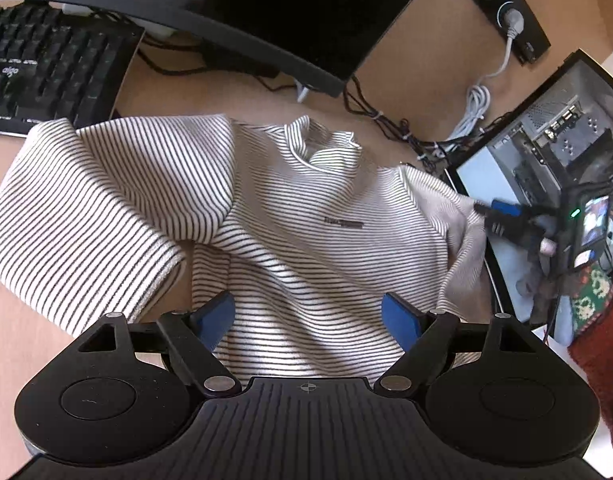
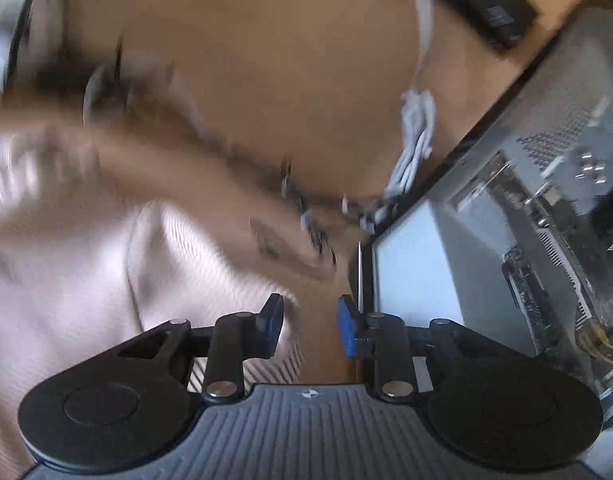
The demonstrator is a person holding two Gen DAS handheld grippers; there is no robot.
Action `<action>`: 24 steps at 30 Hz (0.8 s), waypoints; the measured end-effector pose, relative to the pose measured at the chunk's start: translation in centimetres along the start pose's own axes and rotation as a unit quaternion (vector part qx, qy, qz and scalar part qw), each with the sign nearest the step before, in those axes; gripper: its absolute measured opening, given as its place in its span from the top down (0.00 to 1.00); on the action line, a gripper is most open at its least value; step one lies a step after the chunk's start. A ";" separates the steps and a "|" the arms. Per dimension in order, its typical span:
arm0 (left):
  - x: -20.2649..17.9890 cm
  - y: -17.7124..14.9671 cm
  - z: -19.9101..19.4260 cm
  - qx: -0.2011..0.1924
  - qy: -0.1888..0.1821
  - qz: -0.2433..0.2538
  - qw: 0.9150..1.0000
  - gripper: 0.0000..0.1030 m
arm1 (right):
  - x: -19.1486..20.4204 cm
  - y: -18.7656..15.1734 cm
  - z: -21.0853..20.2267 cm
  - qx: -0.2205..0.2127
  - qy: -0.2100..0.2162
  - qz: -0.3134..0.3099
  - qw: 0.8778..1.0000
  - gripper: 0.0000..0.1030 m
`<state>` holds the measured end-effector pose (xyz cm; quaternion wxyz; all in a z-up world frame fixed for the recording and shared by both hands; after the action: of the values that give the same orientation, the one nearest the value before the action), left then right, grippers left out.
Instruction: Fold clothes
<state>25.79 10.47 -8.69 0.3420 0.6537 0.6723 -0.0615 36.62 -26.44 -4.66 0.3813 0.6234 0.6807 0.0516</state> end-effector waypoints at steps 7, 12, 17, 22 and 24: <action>-1.0 -1.3 1.7 0.024 -0.002 -0.009 1.000 0.17 | 10.3 4.1 -3.2 -0.039 0.326 -0.027 0.944 0.62; -0.8 -2.4 2.5 0.045 0.015 -0.024 0.999 0.17 | 16.2 6.2 0.6 -0.032 0.349 -0.049 0.935 0.60; -0.4 -2.8 2.6 0.040 0.013 -0.043 0.998 0.17 | 18.7 6.5 1.3 -0.059 0.394 -0.105 0.911 0.85; -0.2 -3.3 2.3 0.039 0.021 -0.045 0.998 0.17 | 20.3 6.9 2.4 -0.145 0.254 -0.181 0.939 0.90; -0.2 -3.5 1.8 0.039 0.031 -0.041 0.998 0.17 | 20.6 7.2 3.1 -0.159 0.226 -0.191 0.942 0.90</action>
<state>23.21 8.89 -11.28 0.2923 0.6396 0.7064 -0.0810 45.64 -7.80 -12.26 0.3143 0.3848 0.8382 0.2249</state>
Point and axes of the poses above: each gripper's, at about its wrist camera, not at the fingertips, and z roughly the way its jaws point, x to its left, y to its top, the point moved 5 cm from there along z, roughly the way its jaws point, and after that the axes turned 11 degrees about x, right-handed, at the moved point
